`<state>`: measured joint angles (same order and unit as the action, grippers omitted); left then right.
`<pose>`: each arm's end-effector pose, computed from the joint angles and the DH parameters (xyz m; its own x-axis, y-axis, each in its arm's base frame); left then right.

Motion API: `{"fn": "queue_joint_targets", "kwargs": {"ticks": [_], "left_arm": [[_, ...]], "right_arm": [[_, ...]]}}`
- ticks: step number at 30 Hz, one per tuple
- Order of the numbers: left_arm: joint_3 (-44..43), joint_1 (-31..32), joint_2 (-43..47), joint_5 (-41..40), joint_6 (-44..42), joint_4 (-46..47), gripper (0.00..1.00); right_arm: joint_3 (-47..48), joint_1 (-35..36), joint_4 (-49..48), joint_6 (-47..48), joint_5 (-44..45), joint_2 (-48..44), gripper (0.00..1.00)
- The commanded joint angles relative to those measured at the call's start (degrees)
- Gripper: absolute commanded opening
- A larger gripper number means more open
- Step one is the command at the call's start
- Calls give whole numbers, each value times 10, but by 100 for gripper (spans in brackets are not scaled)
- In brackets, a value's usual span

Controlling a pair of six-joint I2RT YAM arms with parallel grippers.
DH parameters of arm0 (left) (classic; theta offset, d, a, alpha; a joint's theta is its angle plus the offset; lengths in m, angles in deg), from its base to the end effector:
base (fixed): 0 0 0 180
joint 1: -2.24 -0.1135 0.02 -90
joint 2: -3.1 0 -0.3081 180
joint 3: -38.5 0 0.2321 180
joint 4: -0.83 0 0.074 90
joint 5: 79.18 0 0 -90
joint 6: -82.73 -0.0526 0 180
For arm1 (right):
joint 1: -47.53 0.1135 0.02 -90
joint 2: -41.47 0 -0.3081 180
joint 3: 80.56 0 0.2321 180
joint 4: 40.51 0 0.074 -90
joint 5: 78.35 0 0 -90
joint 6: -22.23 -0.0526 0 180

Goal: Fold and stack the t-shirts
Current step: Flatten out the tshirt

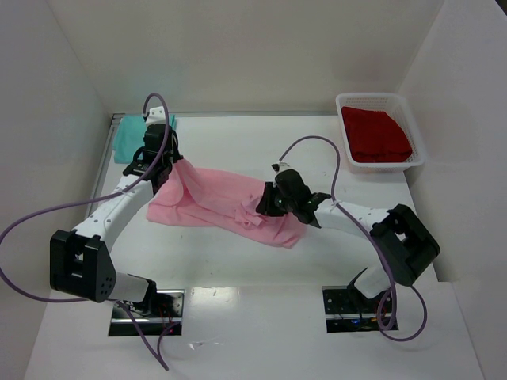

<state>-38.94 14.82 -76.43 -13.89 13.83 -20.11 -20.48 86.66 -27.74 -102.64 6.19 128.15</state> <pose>0.3054 -0.0456 0.3604 -0.2923 -0.2699 -0.9175 -0.3032 0.9360 -0.1787 0.2353 0.1979 0.2370 -0.7955 0.0865 -0.5998 -0.2809 0.8243 0.4915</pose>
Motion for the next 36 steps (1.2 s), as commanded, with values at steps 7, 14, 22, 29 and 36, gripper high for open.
{"fn": "queue_joint_targets", "kwargs": {"ticks": [7, 14, 22, 29, 36], "left_arm": [[1, 1, -1, 3, -7, 20, 0], [-6, 1, 5, -14, -7, 15, 0], [-43, -4, 74, -20, 11, 22, 0], [-82, -39, 135, -15, -1, 27, 0], [-128, -44, 169, -31, -19, 33, 0]], "right_arm": [[41, 7, 16, 1, 64, -15, 0], [110, -42, 41, 2, 165, -114, 0], [247, -188, 35, 51, 160, -181, 0], [352, -294, 35, 96, 107, -176, 0], [359, -328, 34, 116, 123, -201, 0]]}}
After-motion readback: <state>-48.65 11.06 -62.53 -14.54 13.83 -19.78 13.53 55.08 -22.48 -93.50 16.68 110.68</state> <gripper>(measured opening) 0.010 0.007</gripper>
